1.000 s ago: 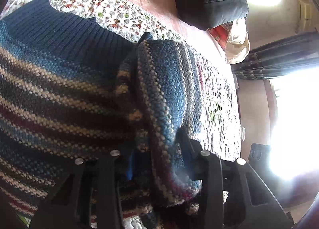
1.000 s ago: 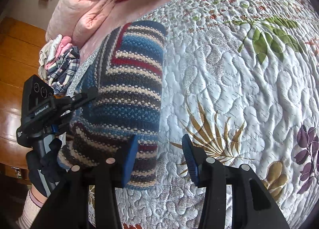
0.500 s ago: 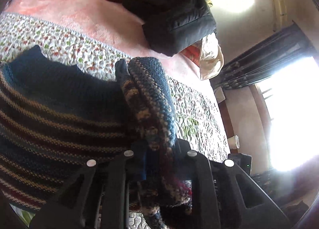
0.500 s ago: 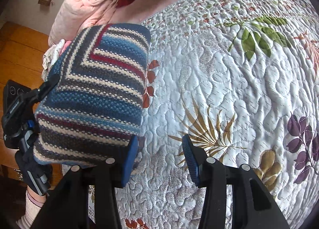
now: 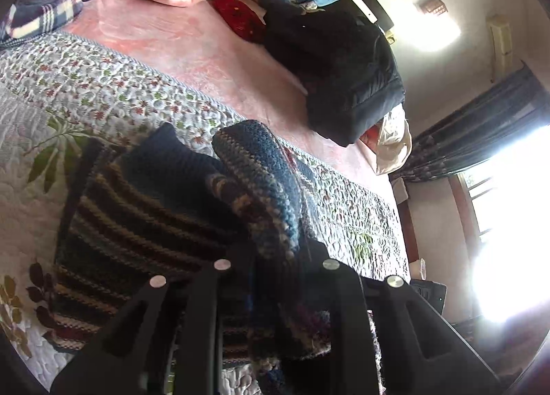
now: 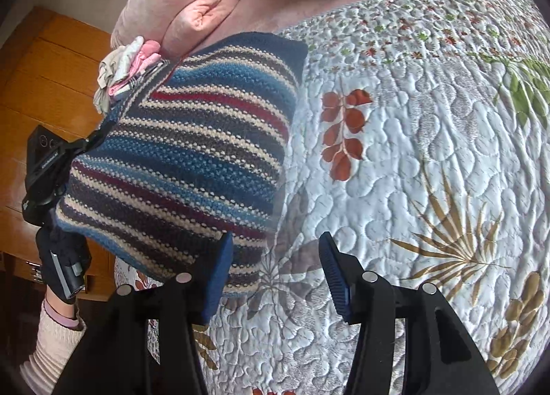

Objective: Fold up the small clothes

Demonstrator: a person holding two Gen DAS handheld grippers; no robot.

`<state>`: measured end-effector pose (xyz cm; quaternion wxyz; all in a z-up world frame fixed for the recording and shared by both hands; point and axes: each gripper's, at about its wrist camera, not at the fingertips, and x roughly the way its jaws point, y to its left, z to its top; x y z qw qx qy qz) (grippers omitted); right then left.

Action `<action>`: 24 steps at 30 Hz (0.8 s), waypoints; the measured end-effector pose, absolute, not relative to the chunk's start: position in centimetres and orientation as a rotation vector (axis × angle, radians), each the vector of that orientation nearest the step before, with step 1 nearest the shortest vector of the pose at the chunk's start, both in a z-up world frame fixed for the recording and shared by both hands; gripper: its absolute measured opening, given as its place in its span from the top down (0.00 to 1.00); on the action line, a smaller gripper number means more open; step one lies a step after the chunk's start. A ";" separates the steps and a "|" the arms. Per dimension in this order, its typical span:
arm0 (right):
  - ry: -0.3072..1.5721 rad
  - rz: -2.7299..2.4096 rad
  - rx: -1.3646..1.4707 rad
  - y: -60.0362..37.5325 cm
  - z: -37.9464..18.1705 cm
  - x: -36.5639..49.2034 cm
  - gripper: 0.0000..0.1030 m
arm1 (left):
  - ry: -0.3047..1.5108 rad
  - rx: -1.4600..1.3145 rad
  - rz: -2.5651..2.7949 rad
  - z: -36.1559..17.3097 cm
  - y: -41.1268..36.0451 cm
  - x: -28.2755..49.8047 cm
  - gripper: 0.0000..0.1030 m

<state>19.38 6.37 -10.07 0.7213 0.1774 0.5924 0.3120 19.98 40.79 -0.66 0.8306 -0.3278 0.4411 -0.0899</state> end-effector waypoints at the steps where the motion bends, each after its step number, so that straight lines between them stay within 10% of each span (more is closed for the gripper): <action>1: 1.310 0.703 0.388 7.0 -10.0 19.2 0.49 | 0.934 -0.686 -0.183 -0.6 41.6 19.7 0.84; 24: 1.388 0.788 0.257 17.9 -11.3 17.4 0.46 | 0.998 -0.754 -0.087 -8.6 52.7 16.7 0.84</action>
